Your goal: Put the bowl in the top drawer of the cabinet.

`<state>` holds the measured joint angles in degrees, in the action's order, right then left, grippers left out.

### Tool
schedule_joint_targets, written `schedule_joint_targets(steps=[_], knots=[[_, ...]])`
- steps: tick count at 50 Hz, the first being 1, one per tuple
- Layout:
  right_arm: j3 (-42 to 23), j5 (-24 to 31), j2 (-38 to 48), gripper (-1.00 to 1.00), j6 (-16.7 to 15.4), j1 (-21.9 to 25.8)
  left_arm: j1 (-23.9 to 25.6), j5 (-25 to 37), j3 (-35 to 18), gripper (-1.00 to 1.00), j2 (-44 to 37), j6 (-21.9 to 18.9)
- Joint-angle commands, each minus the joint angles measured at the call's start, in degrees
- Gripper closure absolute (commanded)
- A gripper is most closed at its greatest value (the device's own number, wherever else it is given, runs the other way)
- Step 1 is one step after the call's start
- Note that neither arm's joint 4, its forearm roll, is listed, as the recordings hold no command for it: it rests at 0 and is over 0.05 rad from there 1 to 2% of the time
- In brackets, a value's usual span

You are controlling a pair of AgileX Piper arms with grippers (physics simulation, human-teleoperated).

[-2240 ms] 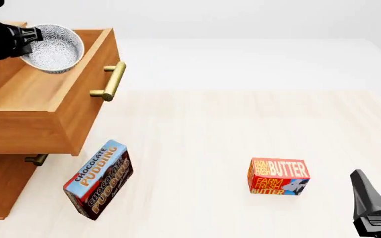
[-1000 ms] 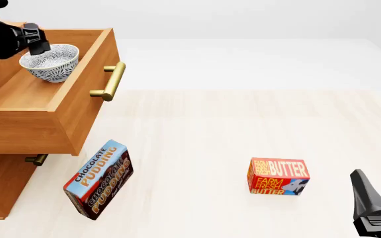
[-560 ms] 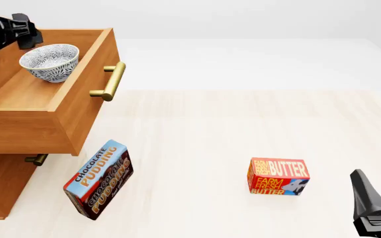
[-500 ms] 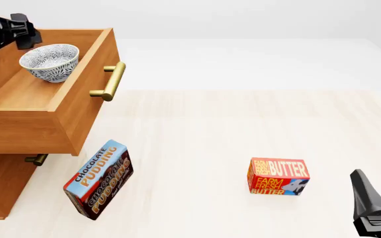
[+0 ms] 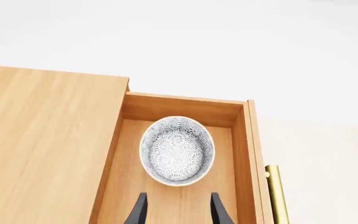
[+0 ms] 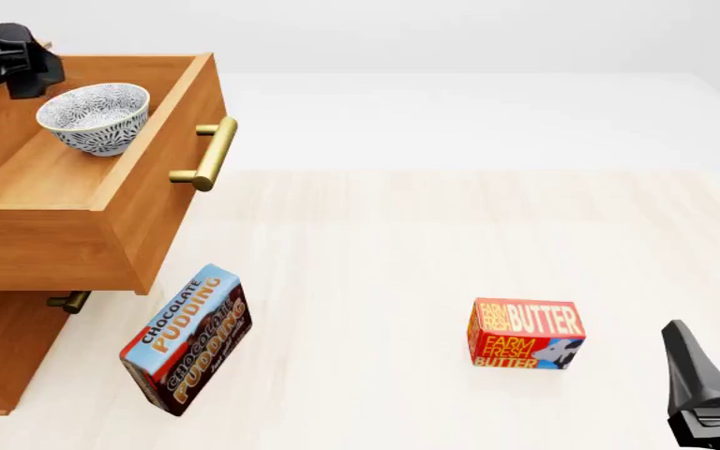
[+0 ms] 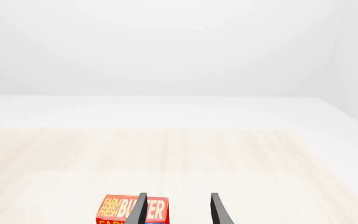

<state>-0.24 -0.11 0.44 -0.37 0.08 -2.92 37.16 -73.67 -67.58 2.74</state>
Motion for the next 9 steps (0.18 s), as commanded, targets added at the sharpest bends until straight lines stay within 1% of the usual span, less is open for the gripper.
schedule_joint_targets(steps=[1, 9], knots=[[0.0, 0.0, 0.0, -1.0, 0.0, 0.0, 0.2, 3.3, -0.7, -1.0, 6.0, -0.2], [0.0, 0.0, 0.0, -1.0, 0.0, 0.0, 0.8, 4.1, -1.4, -1.0, 7.7, -0.6]])
